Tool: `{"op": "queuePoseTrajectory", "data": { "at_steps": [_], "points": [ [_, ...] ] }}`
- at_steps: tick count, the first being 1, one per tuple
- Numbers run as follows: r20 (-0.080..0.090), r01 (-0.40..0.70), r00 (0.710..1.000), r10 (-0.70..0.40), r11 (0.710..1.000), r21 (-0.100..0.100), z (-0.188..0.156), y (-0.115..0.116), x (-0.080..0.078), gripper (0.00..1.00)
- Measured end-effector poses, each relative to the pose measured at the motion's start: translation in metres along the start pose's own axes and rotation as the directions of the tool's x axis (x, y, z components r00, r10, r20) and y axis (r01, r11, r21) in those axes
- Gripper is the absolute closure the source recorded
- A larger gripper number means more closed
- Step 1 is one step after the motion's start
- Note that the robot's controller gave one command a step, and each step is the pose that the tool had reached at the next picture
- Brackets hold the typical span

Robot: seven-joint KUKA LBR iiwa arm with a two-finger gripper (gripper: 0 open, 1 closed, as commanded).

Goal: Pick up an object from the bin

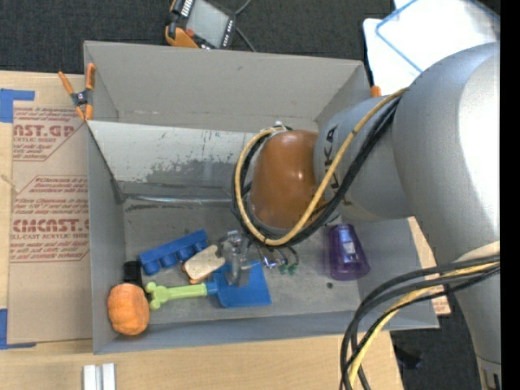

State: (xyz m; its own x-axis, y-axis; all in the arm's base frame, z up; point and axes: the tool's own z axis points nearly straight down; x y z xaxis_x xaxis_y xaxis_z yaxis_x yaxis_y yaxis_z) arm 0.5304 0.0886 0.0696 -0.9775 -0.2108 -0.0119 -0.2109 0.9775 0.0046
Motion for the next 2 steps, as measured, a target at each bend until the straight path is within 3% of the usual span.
{"op": "queuePoseTrajectory", "data": {
  "at_steps": [1, 2],
  "points": [
    [0.005, 0.006, 1.0, -0.006, 1.0, -0.001, -0.001, -0.024, 0.004, 1.0],
    [0.005, -0.091, 0.996, 0.091, 0.996, -0.002, -0.011, -0.02, -0.019, 1.0]
  ]
}}
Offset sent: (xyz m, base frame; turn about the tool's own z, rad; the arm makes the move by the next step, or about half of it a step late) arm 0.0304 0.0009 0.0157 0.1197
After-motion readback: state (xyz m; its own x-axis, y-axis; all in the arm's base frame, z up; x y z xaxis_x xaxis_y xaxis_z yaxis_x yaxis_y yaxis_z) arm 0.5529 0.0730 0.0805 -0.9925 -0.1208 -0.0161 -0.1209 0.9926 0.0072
